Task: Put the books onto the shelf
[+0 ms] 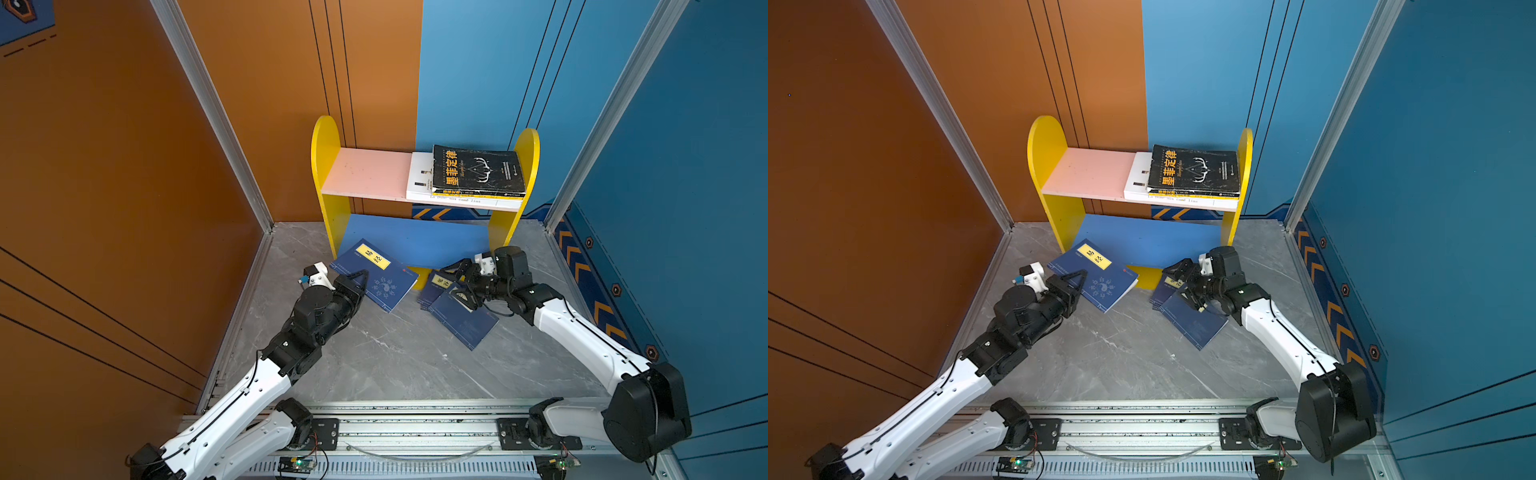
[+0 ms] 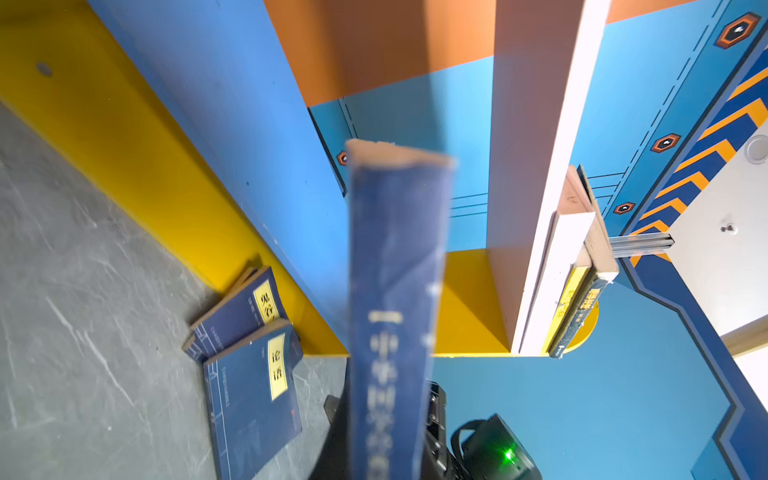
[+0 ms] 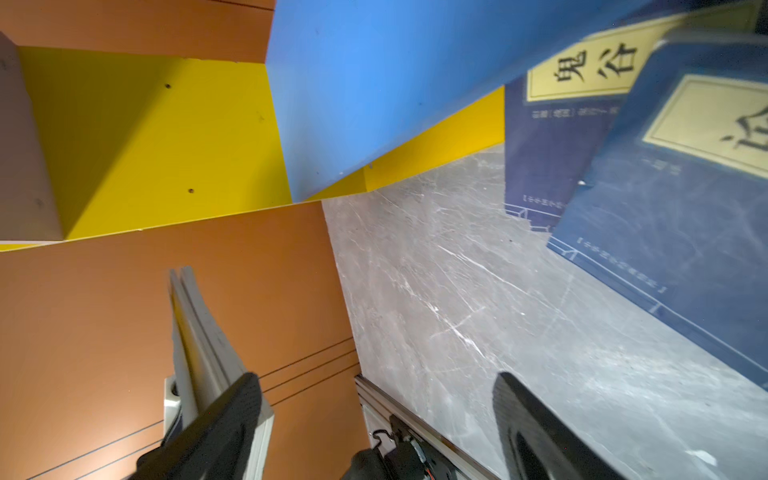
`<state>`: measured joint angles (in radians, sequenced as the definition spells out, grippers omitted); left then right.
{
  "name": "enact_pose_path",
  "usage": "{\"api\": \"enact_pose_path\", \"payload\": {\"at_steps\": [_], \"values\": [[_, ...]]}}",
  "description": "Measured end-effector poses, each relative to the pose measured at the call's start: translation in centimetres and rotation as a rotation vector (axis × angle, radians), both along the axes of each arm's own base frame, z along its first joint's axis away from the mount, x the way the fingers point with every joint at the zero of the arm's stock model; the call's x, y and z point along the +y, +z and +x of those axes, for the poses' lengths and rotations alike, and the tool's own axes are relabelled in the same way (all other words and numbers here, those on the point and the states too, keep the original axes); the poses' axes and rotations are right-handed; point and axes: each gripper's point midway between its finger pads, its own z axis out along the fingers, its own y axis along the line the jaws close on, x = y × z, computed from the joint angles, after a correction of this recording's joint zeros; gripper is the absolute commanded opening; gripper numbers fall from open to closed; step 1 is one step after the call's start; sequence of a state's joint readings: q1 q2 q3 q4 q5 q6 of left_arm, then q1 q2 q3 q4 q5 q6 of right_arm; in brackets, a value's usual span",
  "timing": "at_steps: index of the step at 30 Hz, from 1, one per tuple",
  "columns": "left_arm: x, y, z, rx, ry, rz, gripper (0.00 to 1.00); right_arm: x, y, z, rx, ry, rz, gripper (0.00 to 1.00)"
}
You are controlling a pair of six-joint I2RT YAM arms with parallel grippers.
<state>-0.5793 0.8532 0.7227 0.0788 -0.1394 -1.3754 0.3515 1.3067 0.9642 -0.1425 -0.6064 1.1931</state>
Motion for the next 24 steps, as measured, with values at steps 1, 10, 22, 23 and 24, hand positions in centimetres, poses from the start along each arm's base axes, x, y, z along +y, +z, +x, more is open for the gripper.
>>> {"api": "enact_pose_path", "payload": {"at_steps": [1,10,22,23,24], "values": [[0.1,0.1,0.3,-0.002,0.007,0.008,0.0,0.2,0.5,0.1,-0.013,-0.001,0.013,0.91],[-1.3,1.6,5.6,-0.076,0.05,0.005,0.0,4.3,5.4,-0.2,-0.157,0.038,0.151,0.89],[-3.0,2.5,9.7,-0.107,0.097,-0.07,0.0,9.7,6.1,0.7,-0.217,0.019,0.239,0.81],[-3.1,2.5,9.9,-0.106,0.098,-0.079,0.0,10.1,5.9,0.8,-0.213,0.02,0.235,0.79],[-3.2,2.4,10.1,-0.102,0.099,-0.09,0.0,10.5,5.7,1.1,-0.211,0.018,0.23,0.78]]}}
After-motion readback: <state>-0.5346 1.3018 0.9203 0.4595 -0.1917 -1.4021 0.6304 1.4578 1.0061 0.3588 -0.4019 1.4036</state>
